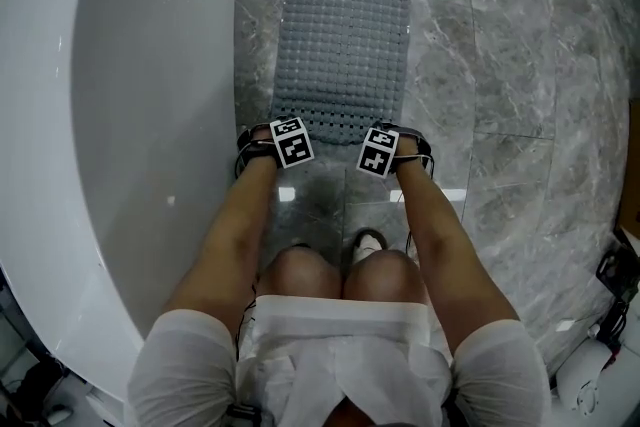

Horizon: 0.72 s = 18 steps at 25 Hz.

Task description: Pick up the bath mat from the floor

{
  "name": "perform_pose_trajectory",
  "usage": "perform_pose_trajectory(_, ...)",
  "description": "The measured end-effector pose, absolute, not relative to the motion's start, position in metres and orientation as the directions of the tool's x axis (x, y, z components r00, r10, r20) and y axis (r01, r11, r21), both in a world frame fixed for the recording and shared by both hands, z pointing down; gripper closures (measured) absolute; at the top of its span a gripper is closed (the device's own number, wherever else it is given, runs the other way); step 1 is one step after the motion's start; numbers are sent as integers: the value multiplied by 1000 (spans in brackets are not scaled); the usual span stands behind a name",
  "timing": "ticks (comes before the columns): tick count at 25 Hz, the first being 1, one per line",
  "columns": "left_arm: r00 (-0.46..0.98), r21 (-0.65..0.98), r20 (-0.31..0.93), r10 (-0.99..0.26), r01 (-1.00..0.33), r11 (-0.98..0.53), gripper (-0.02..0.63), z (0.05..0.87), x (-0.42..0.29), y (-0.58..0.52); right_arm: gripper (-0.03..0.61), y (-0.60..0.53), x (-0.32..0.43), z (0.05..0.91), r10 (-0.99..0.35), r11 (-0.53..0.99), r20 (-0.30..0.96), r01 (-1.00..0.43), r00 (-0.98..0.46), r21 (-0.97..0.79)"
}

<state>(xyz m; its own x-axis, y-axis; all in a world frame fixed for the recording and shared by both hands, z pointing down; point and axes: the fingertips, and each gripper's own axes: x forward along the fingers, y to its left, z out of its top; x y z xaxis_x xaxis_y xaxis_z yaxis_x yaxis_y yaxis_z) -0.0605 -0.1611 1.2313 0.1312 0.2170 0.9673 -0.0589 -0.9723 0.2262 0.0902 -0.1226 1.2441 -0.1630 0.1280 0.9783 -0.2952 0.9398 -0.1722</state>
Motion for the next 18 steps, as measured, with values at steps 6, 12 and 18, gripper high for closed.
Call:
perform_pose_trajectory(6,136,285,954,268,-123,-951,555,1160,-59,-144,512,-115,94,1170,147,935,977,-301,-156,-188)
perform_pose_trajectory(12,148,298,950,275,-169,-939,555,1092,-53,-136,514,-112,100,1104,133,929,977,-322,-169,-182)
perform_pose_trajectory(18,162,311,945,283,-184,-932,555,1042,-53,-123,514,-104,101,1050,148,924,974,-327,-172,-198)
